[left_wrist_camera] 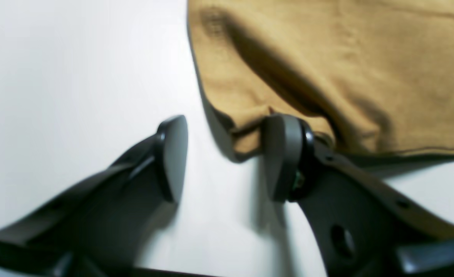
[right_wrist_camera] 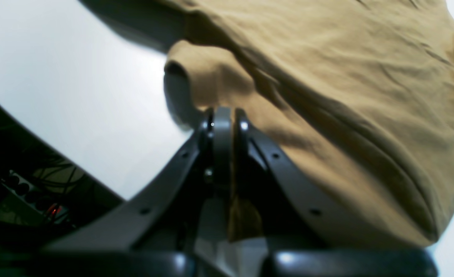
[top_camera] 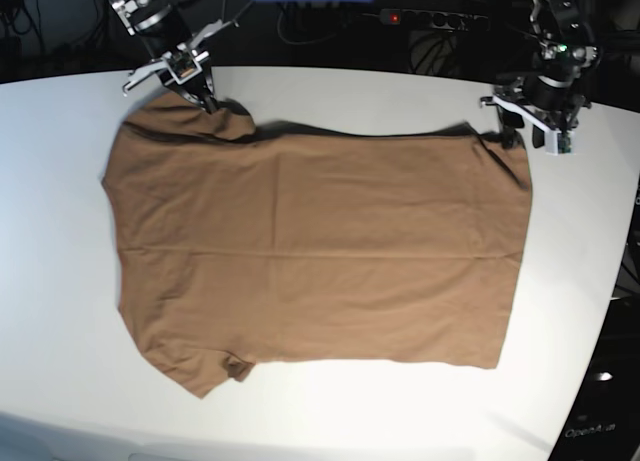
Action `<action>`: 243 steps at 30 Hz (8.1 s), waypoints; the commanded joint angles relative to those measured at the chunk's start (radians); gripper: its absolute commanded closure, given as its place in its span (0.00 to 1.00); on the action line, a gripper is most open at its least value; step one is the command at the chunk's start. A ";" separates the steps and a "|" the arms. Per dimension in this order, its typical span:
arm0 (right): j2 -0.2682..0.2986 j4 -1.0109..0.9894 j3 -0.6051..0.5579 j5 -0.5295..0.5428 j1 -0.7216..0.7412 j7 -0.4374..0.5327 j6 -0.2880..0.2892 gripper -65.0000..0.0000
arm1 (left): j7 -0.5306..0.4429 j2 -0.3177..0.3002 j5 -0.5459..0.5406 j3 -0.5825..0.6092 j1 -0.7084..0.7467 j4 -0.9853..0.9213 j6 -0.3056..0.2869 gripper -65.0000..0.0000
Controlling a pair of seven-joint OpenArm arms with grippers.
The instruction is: Fold the T-shirt properly
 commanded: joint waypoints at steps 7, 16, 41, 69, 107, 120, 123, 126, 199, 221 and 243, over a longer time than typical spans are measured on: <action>0.014 -0.036 0.006 -0.077 -0.024 -0.277 0.011 0.99 | 0.032 0.000 0.004 -0.006 0.005 0.005 -0.008 0.84; 0.014 -0.036 0.004 -0.077 -0.024 -0.277 0.011 0.99 | 0.029 0.000 0.004 -0.009 0.008 0.012 -0.008 0.94; 0.080 0.145 0.012 -0.080 -0.049 -0.275 0.011 0.99 | 0.032 0.046 0.004 -0.098 0.016 0.110 -0.009 0.94; 0.014 0.312 0.013 -0.368 -0.015 -0.277 0.011 0.99 | 0.034 0.069 0.006 -0.095 0.007 0.183 -0.009 0.94; 0.023 0.469 0.089 -0.531 0.144 -0.341 0.187 0.99 | 0.192 0.061 0.012 -0.093 -0.102 0.311 -0.008 0.94; 0.029 0.352 0.089 -0.529 0.307 -0.333 0.187 0.99 | 0.193 0.023 0.014 -0.092 -0.219 0.226 -0.005 0.94; 0.029 0.334 0.087 -0.531 0.327 -0.332 0.187 0.99 | 0.193 0.023 0.014 -0.090 -0.239 0.204 -0.006 0.94; 0.029 0.311 0.085 -0.531 0.355 -0.332 0.187 0.99 | 0.193 0.028 0.014 -0.090 -0.265 0.186 -0.006 0.94; 0.021 -0.054 0.084 -0.529 0.701 -0.254 0.258 0.76 | 0.181 -0.024 0.014 0.013 -0.578 -0.140 0.003 0.94; 0.027 -0.037 0.128 -0.531 0.729 -0.260 0.258 0.29 | 0.124 -0.023 0.004 0.017 -0.546 -0.074 -0.006 0.04; -0.028 0.277 0.323 -0.528 0.447 -0.261 0.258 0.86 | 0.129 0.006 0.004 0.017 -0.437 -0.040 -0.008 0.54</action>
